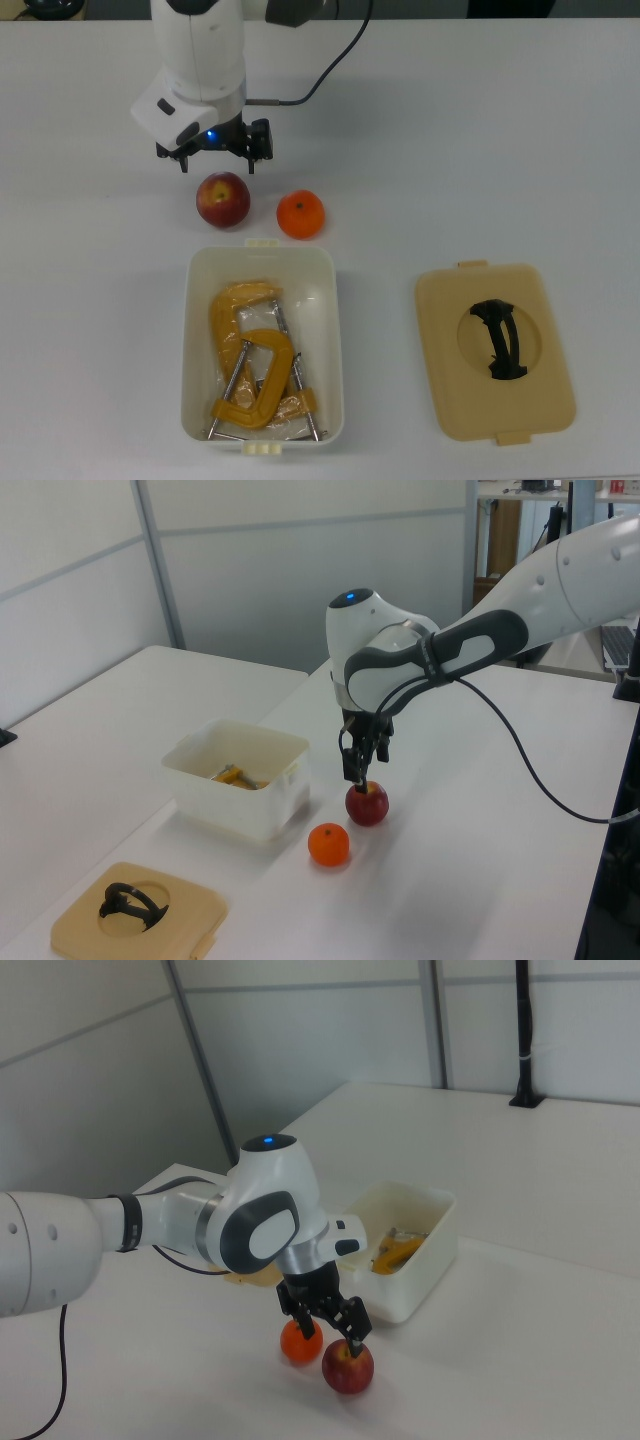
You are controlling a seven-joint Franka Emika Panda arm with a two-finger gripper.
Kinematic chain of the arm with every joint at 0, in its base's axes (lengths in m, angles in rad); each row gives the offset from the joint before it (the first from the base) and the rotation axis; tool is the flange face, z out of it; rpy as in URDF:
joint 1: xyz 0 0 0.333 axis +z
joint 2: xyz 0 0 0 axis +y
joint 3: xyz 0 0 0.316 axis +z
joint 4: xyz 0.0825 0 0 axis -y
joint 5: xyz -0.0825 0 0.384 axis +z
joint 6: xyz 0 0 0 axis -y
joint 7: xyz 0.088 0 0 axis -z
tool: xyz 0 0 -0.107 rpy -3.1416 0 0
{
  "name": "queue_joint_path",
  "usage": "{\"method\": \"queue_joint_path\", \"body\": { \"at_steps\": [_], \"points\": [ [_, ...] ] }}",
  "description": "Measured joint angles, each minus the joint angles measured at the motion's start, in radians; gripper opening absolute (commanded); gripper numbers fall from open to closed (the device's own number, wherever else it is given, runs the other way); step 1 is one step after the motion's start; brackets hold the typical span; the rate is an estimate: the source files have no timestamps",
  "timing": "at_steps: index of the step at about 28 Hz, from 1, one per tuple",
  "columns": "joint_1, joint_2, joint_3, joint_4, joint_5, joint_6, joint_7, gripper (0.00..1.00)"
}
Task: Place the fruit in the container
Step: 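Lower the open gripper down onto the red apple, then close the gripper on the red apple and lift it, then carry the apple over the white container and lower it inside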
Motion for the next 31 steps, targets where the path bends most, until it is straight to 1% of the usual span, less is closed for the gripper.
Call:
{"method": "queue_joint_path", "body": {
  "at_steps": [5,10,13,14,16,17,19,20,21,22,23,29,31],
  "points": [
    [0.0,0.041,0.001,-0.005,0.0,0.065,-0.002,1.0],
    [0.001,0.099,0.002,-0.005,-0.005,0.13,-0.002,1.0],
    [0.001,0.12,0.003,-0.004,-0.026,0.141,-0.002,1.0],
    [0.001,0.124,0.003,-0.004,-0.035,0.141,-0.002,0.98],
    [0.001,0.129,0.003,-0.004,-0.052,0.141,-0.002,0.69],
    [0.002,0.13,0.004,-0.003,-0.057,0.141,-0.002,0.57],
    [0.002,0.13,0.005,-0.003,-0.062,0.141,-0.002,0.39],
    [0.002,0.13,0.006,-0.002,-0.063,0.141,-0.002,0.24],
    [0.002,0.13,0.006,0.0,-0.063,0.141,-0.002,0.18],
    [0.002,0.129,0.006,0.001,-0.063,0.141,-0.002,0.14],
    [0.002,0.129,0.006,0.002,-0.063,0.141,-0.002,0.13],
    [0.002,0.117,0.006,0.035,-0.06,0.115,-0.002,0.13],
    [0.002,0.107,0.006,0.065,-0.044,0.081,-0.002,0.13]
  ]
}}
